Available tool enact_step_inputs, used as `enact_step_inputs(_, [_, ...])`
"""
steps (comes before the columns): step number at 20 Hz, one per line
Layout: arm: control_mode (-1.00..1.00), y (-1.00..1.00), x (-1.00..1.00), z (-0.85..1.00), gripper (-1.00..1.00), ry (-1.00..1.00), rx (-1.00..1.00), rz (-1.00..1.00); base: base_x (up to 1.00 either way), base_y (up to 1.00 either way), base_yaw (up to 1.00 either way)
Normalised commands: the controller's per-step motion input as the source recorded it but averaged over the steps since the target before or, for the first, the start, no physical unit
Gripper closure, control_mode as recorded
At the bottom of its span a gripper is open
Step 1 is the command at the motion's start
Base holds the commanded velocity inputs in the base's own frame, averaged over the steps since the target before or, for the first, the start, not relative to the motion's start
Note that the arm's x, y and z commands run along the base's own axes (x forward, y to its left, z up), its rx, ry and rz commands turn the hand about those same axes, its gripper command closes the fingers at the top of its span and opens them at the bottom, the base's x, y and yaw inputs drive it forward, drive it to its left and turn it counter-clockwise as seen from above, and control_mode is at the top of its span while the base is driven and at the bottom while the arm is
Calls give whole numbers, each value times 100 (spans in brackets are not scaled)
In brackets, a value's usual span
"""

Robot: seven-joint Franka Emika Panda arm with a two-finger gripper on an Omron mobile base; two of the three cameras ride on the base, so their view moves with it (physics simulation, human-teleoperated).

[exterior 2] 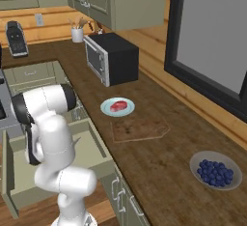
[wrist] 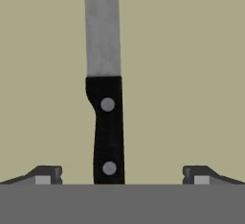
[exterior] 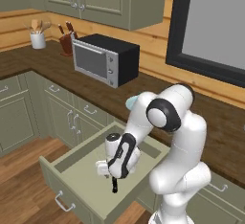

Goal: Pick up the knife from the drawer and place it on the cutting board. Then place the meat from the plate to the cutting board.

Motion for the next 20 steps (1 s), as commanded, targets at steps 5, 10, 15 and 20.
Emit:
enact_step_inputs(5, [-100,19,16,-18,-100,0,0,0,0,0,0])
enact_step_inputs(10, [-100,1,2,-23,-100,0,0,0,0,0,0])
enact_step_inputs(15, [-100,0,0,-36,100,0,0,0,0,0,0])
enact_step_inputs(20, [-100,0,0,-26,100,-1,0,0,0,0,0])
